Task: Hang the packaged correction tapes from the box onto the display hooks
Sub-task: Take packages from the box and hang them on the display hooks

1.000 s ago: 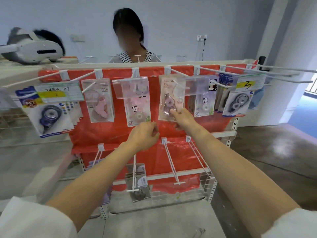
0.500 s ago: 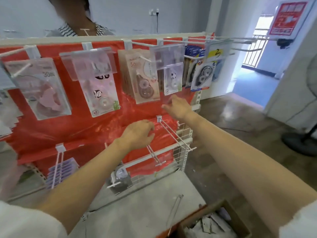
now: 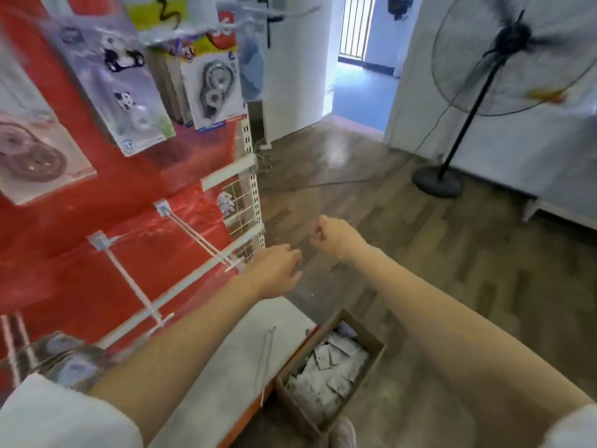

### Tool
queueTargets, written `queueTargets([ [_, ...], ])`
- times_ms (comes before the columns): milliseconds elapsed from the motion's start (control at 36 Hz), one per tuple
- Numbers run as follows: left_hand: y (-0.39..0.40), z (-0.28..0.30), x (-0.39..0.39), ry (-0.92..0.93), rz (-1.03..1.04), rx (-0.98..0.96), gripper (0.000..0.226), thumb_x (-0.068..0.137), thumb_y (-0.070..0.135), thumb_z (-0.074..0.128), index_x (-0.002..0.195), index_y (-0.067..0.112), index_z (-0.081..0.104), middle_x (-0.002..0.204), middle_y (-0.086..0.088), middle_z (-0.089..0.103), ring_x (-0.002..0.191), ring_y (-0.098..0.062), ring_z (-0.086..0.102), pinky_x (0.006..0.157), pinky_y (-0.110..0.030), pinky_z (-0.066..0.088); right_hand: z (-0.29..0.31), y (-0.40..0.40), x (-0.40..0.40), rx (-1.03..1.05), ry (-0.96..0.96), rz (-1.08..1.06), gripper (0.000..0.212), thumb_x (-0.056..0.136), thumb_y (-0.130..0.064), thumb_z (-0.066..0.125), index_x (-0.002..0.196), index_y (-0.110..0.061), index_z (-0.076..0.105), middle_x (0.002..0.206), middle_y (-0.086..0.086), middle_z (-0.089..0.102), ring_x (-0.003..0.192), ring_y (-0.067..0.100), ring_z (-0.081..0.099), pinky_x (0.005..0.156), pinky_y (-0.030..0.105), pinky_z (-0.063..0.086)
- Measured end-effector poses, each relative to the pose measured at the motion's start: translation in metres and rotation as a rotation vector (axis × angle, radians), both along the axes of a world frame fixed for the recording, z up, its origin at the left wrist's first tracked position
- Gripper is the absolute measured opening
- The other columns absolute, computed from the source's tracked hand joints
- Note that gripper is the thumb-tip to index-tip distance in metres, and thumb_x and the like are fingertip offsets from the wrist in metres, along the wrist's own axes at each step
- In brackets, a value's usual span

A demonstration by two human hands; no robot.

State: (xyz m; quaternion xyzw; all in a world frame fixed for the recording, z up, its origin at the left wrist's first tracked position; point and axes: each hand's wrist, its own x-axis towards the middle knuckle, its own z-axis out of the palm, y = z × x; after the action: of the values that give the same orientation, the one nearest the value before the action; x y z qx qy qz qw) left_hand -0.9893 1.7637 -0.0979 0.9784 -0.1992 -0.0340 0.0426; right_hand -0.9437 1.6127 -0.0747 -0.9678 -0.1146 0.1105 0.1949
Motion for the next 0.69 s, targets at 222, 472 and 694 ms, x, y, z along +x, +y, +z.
queueTargets([
  [222,-0.068,-0.079,0.031,0.254,-0.056,0.066,0.031,0.096,0.029,0.044,0.119,0.011,0.054,0.120,-0.008,0.052,0.111,-0.029,0.054,0.085,-0.036,0.043,-0.102,-0.081,0.022,0.021,0.242,-0.075,0.032,0.097,-0.026,0.052,0.123,-0.008,0.048,0.122,0.012,0.048,0.110,0.031,0.053,0.094,0.040,0.044],
  [472,-0.119,-0.179,0.044,0.475,-0.026,0.106,0.031,0.097,0.026,0.042,0.122,0.011,0.050,0.116,-0.010,0.053,0.102,-0.030,0.055,0.079,-0.039,0.047,-0.223,-0.145,0.025,0.080,0.488,-0.153,0.029,0.097,-0.020,0.049,0.122,-0.006,0.046,0.127,0.014,0.046,0.116,0.031,0.048,0.094,0.037,0.041],
  [694,-0.127,-0.298,0.038,0.624,0.087,0.033,0.023,0.093,0.026,0.046,0.111,0.014,0.054,0.118,-0.006,0.053,0.107,-0.026,0.055,0.084,-0.037,0.047,-0.345,-0.157,-0.001,0.066,0.737,-0.228,0.042,0.097,-0.020,0.049,0.134,-0.004,0.041,0.135,0.014,0.040,0.120,0.031,0.049,0.097,0.033,0.040],
])
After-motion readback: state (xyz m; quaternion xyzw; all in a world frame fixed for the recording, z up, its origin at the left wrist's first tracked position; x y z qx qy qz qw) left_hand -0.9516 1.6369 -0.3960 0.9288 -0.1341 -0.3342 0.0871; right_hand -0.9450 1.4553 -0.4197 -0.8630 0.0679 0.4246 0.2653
